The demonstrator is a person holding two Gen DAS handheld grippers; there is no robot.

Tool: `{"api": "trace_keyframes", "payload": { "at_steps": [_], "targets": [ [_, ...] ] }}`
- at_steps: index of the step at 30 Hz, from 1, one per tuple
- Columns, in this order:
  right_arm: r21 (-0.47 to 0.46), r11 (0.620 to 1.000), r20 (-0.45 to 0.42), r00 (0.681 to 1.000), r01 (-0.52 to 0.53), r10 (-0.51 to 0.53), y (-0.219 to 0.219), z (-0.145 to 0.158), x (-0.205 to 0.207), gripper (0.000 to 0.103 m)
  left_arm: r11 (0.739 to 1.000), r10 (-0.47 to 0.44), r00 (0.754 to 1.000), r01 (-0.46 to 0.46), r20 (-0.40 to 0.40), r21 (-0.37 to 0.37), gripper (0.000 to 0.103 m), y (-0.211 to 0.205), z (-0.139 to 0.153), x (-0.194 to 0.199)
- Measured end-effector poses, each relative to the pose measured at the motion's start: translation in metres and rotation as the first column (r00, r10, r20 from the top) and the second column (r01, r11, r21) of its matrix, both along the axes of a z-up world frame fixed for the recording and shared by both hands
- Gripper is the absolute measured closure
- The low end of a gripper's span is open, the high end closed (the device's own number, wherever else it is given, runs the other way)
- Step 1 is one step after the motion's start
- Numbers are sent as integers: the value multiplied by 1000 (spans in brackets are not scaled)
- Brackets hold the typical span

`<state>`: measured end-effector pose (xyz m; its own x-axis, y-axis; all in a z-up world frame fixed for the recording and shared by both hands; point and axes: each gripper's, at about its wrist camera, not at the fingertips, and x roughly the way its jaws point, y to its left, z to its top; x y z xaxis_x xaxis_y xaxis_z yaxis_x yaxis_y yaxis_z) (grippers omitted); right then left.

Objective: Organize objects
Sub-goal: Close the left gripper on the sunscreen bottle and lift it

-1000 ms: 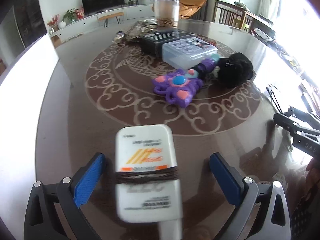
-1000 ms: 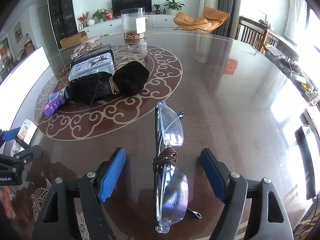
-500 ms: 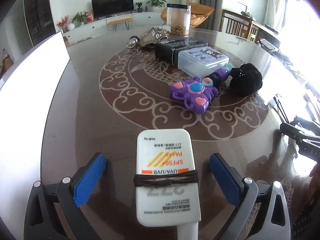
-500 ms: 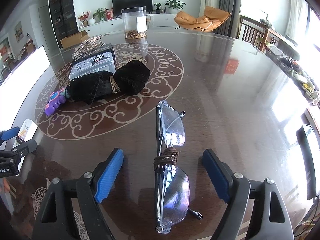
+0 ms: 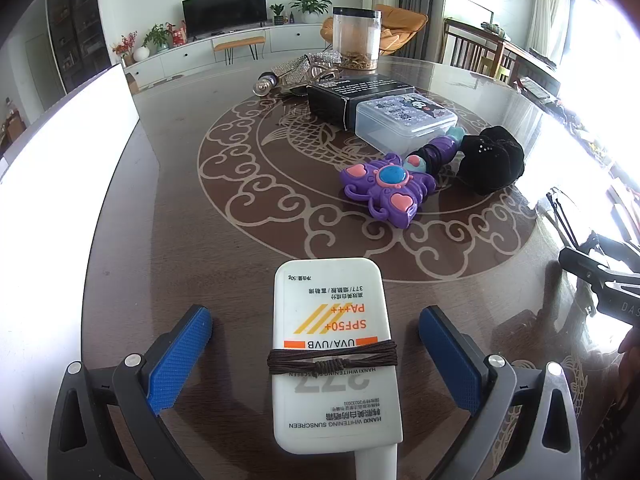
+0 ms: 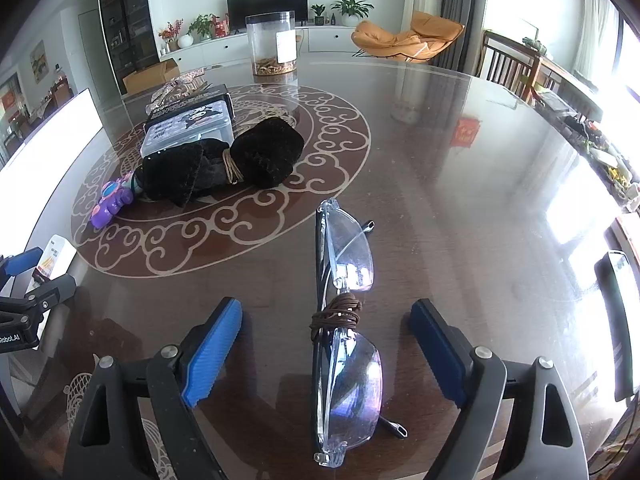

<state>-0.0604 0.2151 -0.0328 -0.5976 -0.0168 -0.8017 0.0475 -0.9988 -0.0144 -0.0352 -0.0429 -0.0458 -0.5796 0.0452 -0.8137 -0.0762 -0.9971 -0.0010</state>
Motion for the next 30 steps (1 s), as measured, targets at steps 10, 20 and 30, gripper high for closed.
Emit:
{"api": "trace_keyframes", "payload": {
  "at_steps": [10,20,30],
  "targets": [
    [9,1000,2,1000,-8,8,-1,0,-2,10,1000,-1,1000,1,0,0,0,0,0,0],
    [6,1000,6,1000,-20,20,-3,0,-3,10,1000,-1,1000,1,0,0,0,0,0,0],
    [12,1000,3,1000,-18,18,-3,0,-3,10,1000,-2,1000,2,0,0,0,0,-1,-1]
  ]
}}
